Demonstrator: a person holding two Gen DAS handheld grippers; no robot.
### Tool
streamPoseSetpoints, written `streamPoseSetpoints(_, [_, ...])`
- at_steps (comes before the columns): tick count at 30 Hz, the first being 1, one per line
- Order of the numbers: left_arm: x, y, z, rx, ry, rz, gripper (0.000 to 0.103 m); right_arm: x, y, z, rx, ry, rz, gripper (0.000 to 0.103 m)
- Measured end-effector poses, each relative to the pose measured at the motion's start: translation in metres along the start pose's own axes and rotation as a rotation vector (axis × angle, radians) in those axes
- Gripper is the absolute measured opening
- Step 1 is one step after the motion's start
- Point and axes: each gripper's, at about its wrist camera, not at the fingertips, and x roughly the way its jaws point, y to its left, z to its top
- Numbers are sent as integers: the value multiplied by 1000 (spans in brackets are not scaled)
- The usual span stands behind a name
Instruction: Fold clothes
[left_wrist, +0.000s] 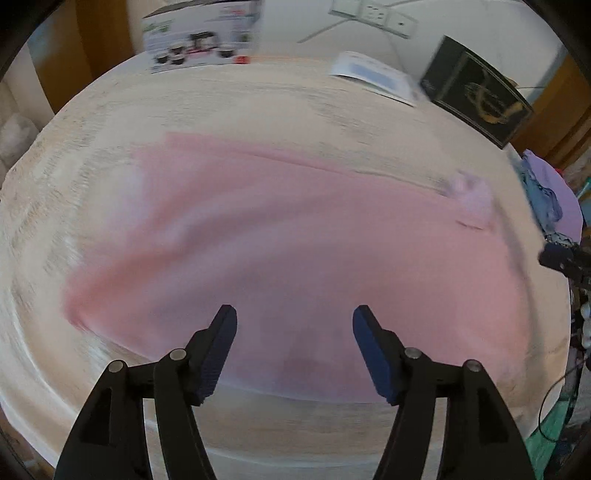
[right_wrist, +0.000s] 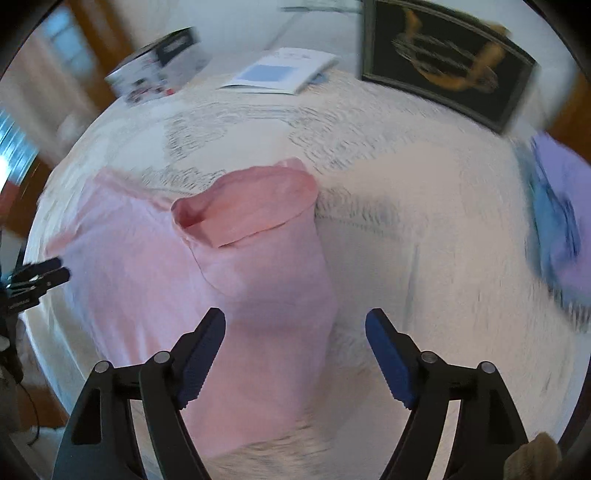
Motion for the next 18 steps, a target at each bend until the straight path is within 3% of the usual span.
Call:
streamPoseSetpoints(5, [3,-80,-40,-168,-42,88,66,13,-23,1,-239,4,129,73])
streamPoseSetpoints(7, [4,-106,-56,-245,-38,110,66,16,-31,0,-290,25,193,64])
streamPoseSetpoints(10, [6,-145,-80,-361,-32,144,66,11,-31,-8,-368,43,264,63])
streamPoseSetpoints(12, [7,-165,-92,-404,-34,155,66,11,-28,-15,-458,50,270,62])
streamPoseSetpoints(18, [22,-205,-108,-499,-13,166,69,25,-32,-14,-536,85,328,63])
